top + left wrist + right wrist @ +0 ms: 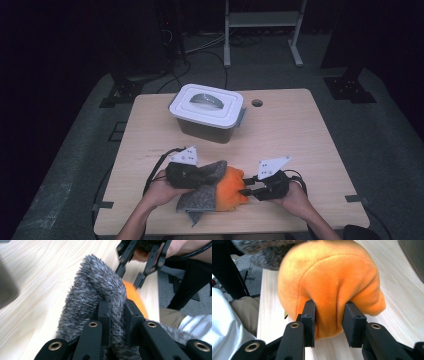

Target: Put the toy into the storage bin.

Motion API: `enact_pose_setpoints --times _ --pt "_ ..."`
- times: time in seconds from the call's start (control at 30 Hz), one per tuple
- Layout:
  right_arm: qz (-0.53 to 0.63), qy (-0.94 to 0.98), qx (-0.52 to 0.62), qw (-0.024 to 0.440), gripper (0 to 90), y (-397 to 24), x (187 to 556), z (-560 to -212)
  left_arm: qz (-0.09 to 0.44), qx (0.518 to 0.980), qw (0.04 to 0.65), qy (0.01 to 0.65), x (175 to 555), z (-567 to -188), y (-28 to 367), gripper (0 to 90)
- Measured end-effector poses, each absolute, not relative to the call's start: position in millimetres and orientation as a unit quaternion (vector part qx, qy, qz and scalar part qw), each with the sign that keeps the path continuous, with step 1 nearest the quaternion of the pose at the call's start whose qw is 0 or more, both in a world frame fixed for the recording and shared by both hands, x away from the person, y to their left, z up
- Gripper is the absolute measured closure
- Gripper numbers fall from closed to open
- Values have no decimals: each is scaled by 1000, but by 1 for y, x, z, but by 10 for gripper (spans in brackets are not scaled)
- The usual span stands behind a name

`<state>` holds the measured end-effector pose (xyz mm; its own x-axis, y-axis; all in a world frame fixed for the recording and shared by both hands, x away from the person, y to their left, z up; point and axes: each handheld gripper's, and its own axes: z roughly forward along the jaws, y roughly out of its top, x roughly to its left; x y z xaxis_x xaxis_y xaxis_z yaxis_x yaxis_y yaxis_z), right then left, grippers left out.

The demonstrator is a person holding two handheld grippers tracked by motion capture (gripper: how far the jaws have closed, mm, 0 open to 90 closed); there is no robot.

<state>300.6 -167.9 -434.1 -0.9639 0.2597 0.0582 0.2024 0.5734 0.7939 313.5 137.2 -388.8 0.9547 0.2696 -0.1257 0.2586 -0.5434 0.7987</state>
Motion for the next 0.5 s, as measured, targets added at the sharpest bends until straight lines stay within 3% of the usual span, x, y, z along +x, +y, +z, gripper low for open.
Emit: enact_pose_setpoints --times 0.1,0.17,0.3,0.5 --pt "444 886 137 17 613 -171 302 -436 -3 875 455 163 315 -396 146 774" --pt "445 885 138 -2 512 -172 304 -437 -15 872 462 160 314 -401 145 774" --pt "455 878 149 11 312 -174 305 -430 -30 869 472 145 312 -405 136 774" --pt "452 880 142 21 201 -159 300 -429 -28 877 465 119 308 -400 115 774"
